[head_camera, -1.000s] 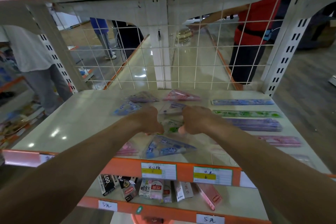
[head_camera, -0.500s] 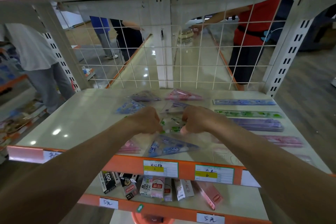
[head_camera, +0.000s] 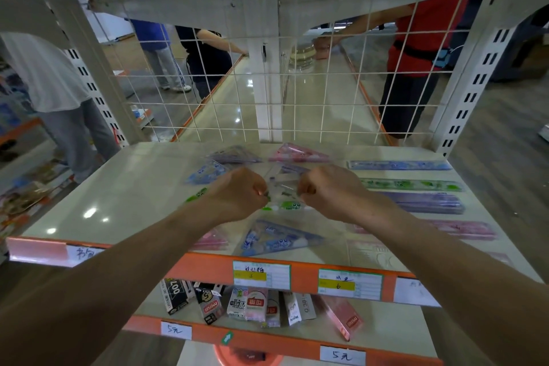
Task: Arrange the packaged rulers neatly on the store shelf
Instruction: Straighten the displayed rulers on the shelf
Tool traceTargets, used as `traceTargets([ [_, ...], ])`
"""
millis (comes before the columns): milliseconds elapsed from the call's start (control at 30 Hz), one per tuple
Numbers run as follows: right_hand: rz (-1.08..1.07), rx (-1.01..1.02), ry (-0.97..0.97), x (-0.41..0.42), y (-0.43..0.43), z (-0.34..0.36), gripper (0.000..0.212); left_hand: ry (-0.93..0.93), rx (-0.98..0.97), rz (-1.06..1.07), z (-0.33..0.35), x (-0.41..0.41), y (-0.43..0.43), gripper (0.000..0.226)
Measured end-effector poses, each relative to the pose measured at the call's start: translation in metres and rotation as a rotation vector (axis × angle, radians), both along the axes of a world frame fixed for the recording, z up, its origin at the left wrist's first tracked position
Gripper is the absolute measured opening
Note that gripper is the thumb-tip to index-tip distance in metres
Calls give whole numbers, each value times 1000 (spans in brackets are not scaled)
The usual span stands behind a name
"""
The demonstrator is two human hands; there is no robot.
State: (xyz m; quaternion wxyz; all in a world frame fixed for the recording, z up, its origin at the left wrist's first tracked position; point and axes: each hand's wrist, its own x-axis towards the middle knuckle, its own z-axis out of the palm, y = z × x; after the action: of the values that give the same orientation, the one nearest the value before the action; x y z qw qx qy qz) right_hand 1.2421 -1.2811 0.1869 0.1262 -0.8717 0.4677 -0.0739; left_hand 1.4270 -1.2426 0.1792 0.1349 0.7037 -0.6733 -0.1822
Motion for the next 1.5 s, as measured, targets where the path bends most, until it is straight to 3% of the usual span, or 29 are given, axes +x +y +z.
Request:
traceTargets([
  [200, -28, 134, -60, -2, -6, 3, 15, 161, 96, 37, 9, 3, -4, 9],
  [500, 44, 291, -34, -3, -6, -1, 10, 220, 332, 118, 9, 7, -8, 10],
  [533, 51, 301, -3, -4, -7, 0, 25, 222, 339, 122, 9, 6, -9, 11],
  [567, 52, 294, 13, -4, -8, 0, 33, 218, 341, 124, 10, 6, -10, 12],
  [733, 46, 233, 19, 0, -8, -3, 18, 151, 322, 106, 9, 0, -14, 20],
  [933, 68, 242, 55, -2, -3, 3, 34, 114, 320, 93, 6, -4, -18, 19],
  [1300, 82, 140, 145, 2, 6, 7, 31, 26, 302, 71, 19, -7, -8, 19],
  [1500, 117, 76, 175, 0, 26, 10, 39, -172, 329, 34, 23, -1, 23, 38],
])
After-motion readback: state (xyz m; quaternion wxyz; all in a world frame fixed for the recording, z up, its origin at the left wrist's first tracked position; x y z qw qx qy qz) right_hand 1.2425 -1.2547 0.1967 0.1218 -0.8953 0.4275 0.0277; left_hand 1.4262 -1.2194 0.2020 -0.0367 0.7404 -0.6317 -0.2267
